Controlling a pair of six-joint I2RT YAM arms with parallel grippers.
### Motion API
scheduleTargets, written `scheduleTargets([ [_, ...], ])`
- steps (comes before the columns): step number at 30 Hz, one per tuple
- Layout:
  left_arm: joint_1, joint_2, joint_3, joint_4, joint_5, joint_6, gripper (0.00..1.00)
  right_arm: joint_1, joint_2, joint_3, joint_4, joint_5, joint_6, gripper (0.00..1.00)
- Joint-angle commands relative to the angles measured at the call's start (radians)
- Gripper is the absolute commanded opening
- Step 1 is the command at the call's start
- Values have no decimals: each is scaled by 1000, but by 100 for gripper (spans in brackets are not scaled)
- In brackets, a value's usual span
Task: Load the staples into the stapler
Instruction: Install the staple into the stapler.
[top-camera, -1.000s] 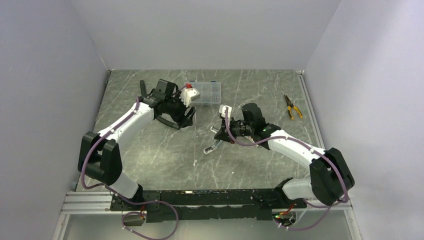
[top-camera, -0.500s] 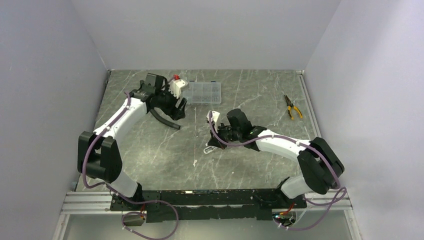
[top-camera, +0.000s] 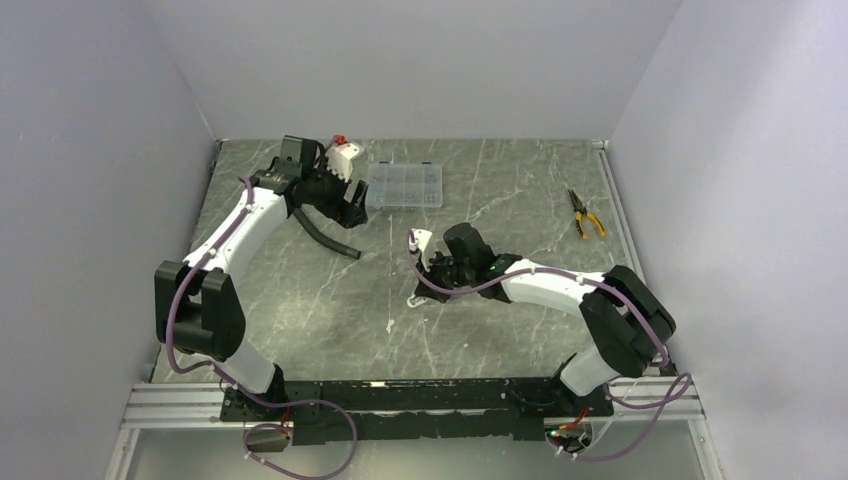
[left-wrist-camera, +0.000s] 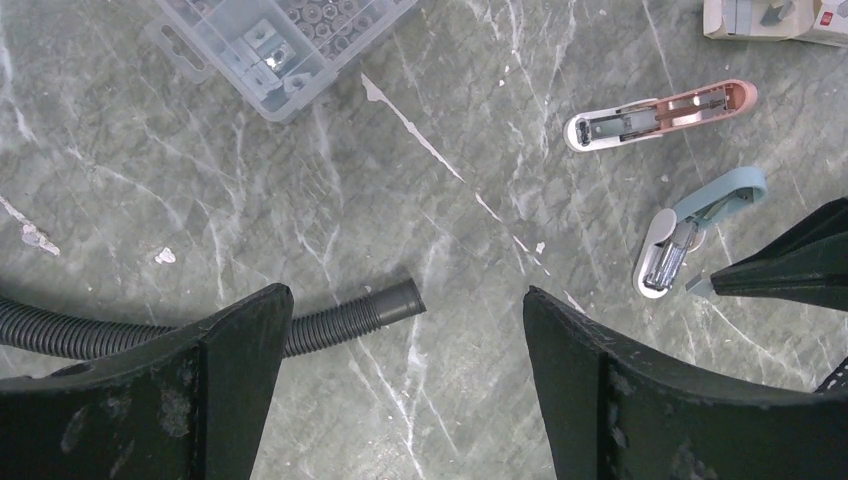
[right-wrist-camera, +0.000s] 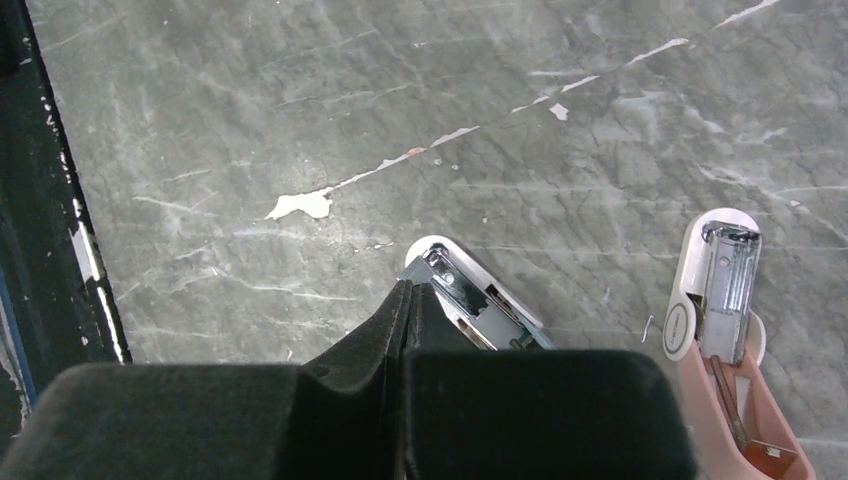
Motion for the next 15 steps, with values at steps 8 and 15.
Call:
scheduleTargets([
  [8, 4, 8, 32, 38, 26, -88, 91, 26, 42, 48, 14, 54, 7, 0],
  [15, 4, 3, 35, 44, 28, -106, 92, 30, 61, 58, 5, 69, 14, 0],
])
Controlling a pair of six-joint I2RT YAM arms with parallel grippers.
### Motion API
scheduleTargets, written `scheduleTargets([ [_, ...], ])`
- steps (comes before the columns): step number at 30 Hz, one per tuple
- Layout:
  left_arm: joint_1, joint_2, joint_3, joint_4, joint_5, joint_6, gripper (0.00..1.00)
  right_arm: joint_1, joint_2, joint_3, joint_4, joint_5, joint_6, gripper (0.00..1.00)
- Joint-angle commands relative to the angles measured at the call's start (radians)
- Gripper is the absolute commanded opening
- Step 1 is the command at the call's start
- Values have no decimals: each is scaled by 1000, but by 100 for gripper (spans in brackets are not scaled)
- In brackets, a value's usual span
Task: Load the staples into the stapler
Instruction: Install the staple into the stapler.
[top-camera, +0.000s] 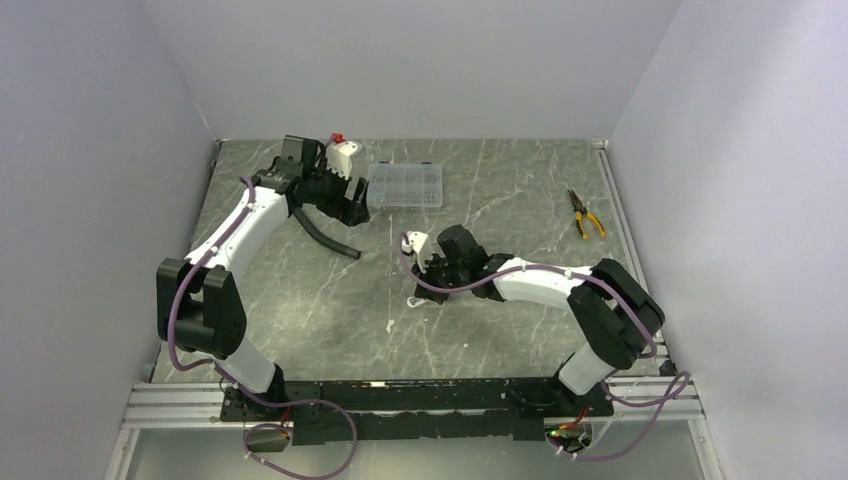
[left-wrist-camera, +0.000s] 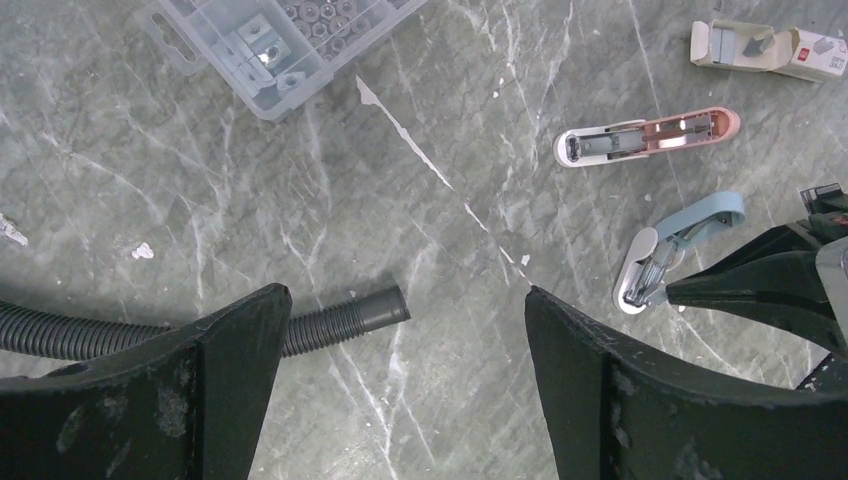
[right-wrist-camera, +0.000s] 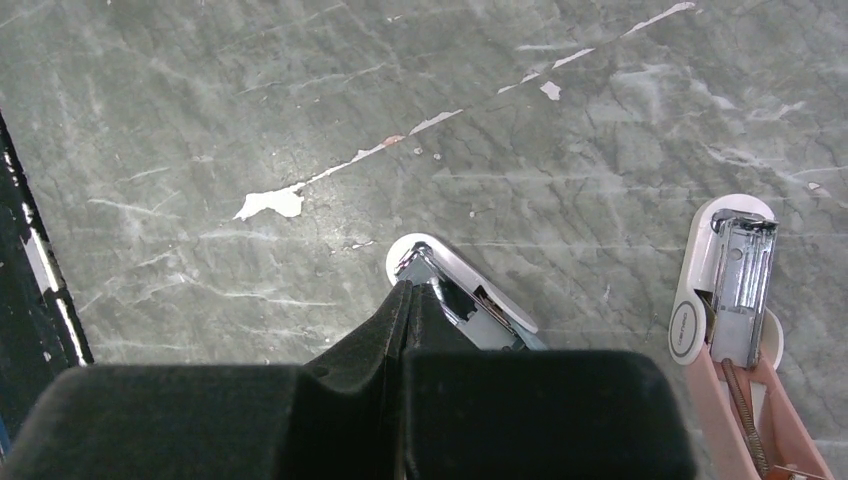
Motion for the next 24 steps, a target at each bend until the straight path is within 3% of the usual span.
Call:
scheduleTargets([
  [1, 4, -11, 33, 28, 27, -32, 92, 7, 2, 39, 14, 19, 7, 0],
  [24, 3, 1, 41, 23, 64, -29, 93, 18, 20, 49, -3, 18, -4, 0],
])
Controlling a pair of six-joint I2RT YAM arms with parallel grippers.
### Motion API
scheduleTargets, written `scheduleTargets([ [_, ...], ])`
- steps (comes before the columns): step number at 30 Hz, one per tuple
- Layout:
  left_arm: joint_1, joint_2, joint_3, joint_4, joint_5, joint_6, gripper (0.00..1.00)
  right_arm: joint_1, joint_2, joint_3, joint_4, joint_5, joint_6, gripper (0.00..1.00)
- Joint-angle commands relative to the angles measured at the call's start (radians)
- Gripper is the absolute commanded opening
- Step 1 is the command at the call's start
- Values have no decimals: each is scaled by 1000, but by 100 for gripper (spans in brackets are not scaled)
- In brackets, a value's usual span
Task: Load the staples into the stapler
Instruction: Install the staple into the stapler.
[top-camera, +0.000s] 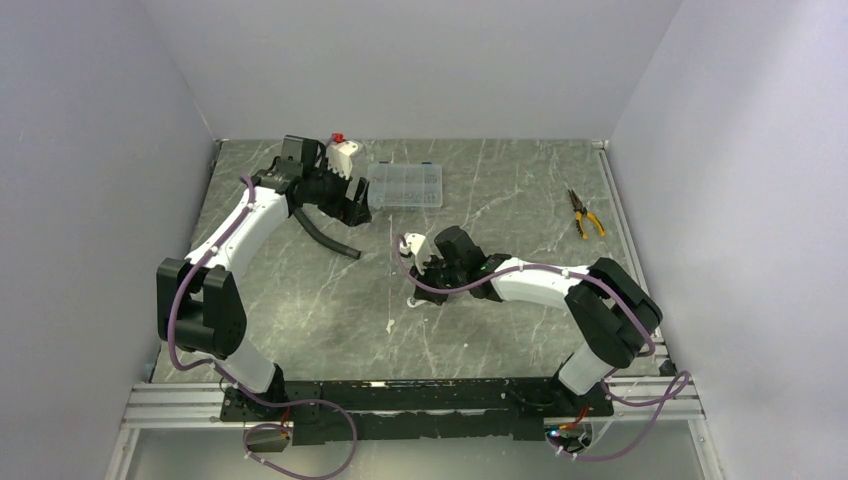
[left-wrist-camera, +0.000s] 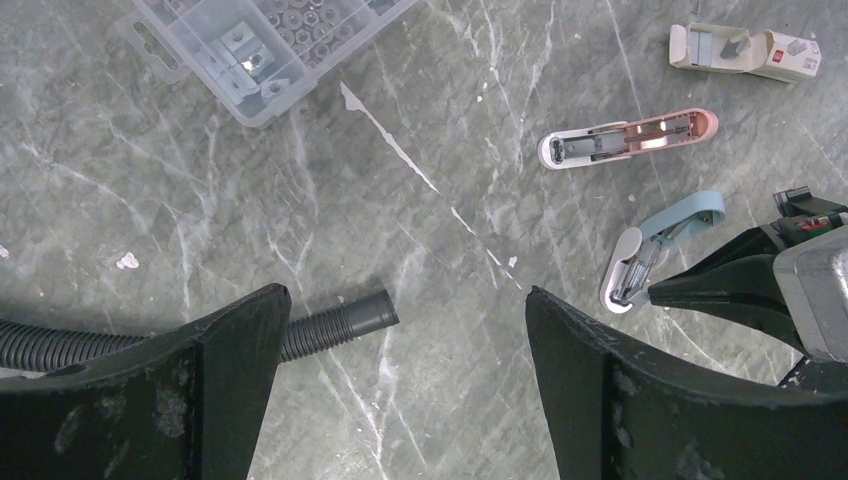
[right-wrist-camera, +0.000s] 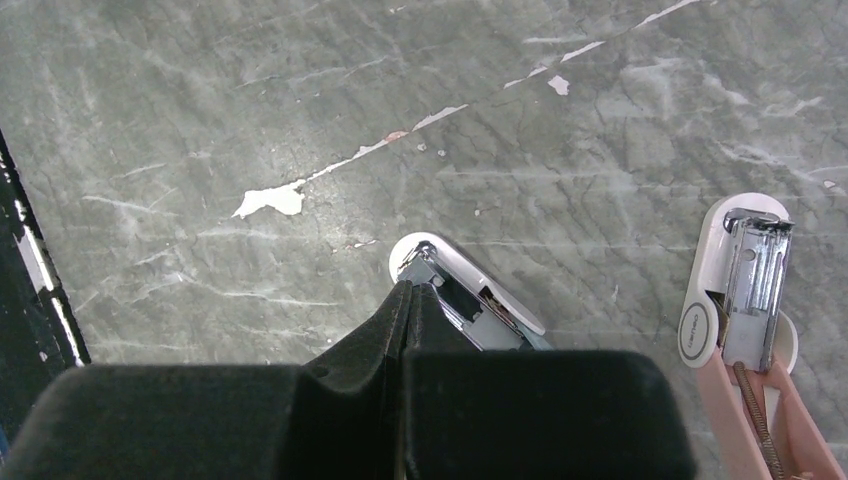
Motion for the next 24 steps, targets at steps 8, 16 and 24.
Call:
scheduleTargets([
  [8, 3, -2, 37, 21, 44, -18, 93, 5, 11, 46, 7, 1, 0, 0],
  [16, 3, -3, 37, 20, 50, -15, 93, 5, 13, 47, 8, 6, 5, 0],
  [24, 4, 3, 40, 18, 59, -15, 93, 5, 16, 51, 10, 11, 6, 0],
])
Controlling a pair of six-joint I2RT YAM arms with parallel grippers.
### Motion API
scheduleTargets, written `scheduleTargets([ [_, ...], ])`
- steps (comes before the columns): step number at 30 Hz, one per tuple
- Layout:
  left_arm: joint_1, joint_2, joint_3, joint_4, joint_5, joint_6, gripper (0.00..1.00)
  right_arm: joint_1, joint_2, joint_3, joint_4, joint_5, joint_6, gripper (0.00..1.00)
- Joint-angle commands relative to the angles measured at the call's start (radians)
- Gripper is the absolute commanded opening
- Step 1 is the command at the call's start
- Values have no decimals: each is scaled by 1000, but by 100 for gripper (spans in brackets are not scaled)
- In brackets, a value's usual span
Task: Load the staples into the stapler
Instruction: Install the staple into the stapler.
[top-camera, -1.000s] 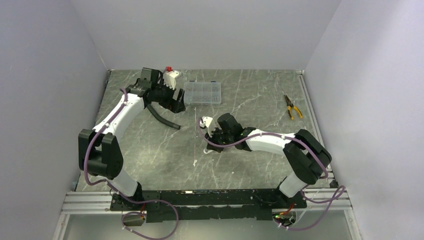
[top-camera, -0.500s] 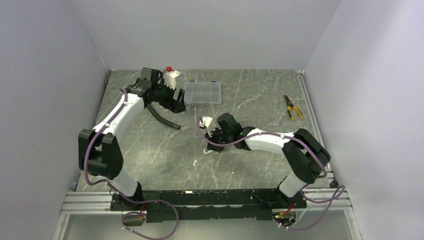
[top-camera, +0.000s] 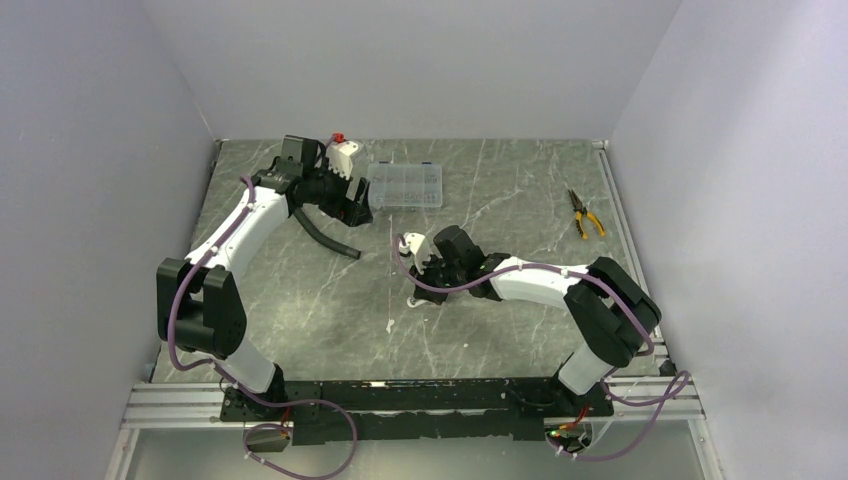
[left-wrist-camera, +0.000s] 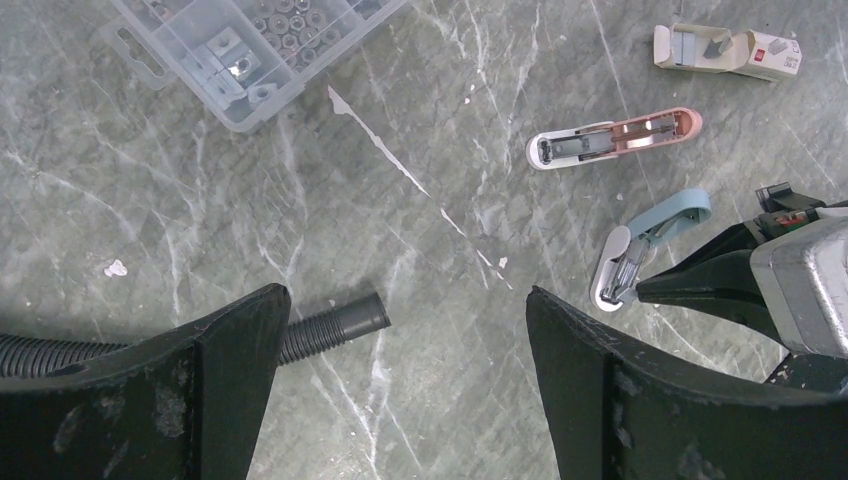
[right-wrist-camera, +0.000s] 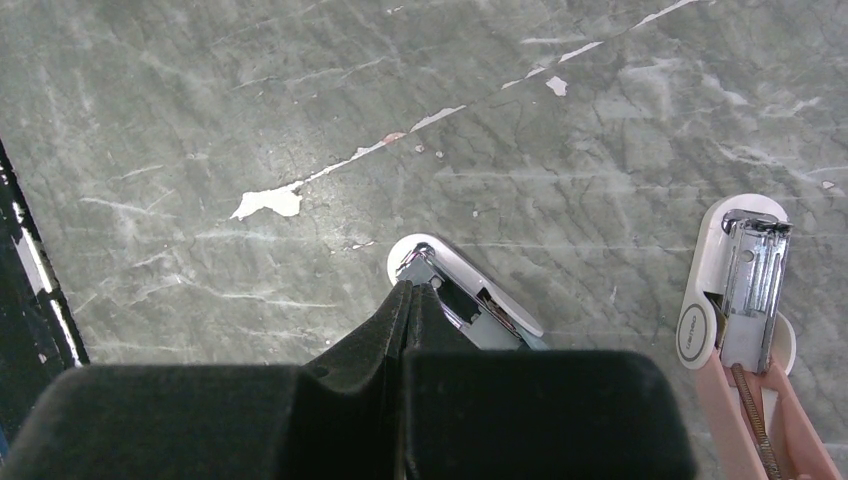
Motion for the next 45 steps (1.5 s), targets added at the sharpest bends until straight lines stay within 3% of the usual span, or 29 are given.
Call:
scheduleTargets([
  [1, 4, 4, 39, 18, 36, -16, 93, 5, 9, 41, 22, 9, 5, 0],
  [45, 3, 12, 40, 15, 53, -20, 93, 5, -17, 28, 43, 41, 53, 0],
])
